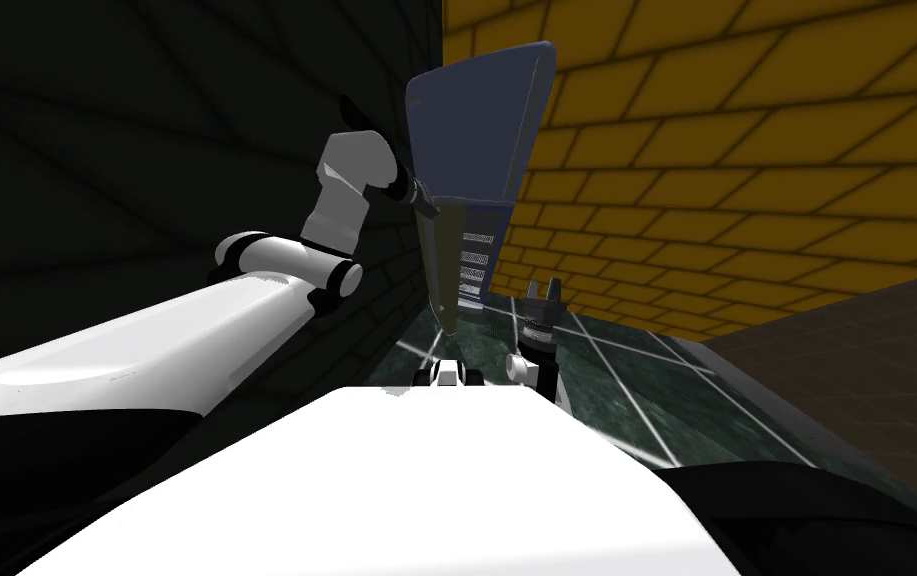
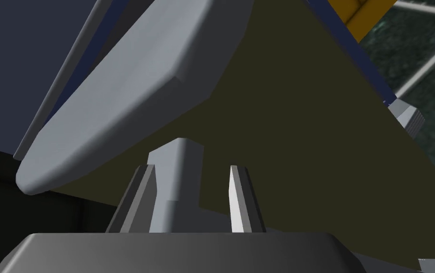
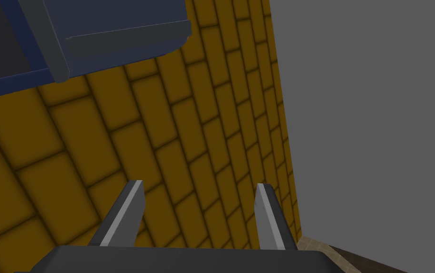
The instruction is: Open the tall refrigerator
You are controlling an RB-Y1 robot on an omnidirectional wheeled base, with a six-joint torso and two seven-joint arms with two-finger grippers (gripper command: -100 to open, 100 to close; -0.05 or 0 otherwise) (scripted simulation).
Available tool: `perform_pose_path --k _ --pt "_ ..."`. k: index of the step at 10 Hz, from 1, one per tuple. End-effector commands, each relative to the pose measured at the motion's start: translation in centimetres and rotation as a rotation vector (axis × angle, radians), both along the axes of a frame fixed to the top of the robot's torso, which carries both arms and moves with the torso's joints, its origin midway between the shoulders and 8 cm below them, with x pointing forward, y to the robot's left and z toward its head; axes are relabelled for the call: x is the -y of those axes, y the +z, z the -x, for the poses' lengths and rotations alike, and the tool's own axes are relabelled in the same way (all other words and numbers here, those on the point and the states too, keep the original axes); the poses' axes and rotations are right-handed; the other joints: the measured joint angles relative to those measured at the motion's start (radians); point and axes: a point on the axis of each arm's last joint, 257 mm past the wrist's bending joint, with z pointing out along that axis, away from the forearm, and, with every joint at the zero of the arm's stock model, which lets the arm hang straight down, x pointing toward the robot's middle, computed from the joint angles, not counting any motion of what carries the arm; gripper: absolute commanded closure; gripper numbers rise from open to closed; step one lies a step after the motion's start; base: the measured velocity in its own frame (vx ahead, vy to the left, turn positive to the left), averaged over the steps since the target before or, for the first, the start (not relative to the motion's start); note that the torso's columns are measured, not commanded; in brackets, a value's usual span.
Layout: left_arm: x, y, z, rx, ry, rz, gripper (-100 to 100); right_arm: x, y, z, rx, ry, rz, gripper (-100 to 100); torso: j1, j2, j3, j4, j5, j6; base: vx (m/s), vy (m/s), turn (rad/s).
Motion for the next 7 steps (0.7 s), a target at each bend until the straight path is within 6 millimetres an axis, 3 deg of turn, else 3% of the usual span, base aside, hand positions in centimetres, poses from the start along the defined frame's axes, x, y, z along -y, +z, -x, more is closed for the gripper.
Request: perform_pose_path --k 1,7 --pt "1.1 0.2 0.6 0.005 -0.035 0.0 100 0.0 0.0 0.0 0.0 0.0 0.0 0 -0.01 -0.001 -0.001 0.002 -0.003 -0.001 -0.014 0.184 -0.04" --pt "4.3 -0.4 2.1 -0.01 -0.131 -0.004 100 0.0 0.0 0.0 0.0 0.0 0.0 0 0.007 -0.004 -0.004 0.006 0.002 -0.004 0.013 0.284 -0.058"
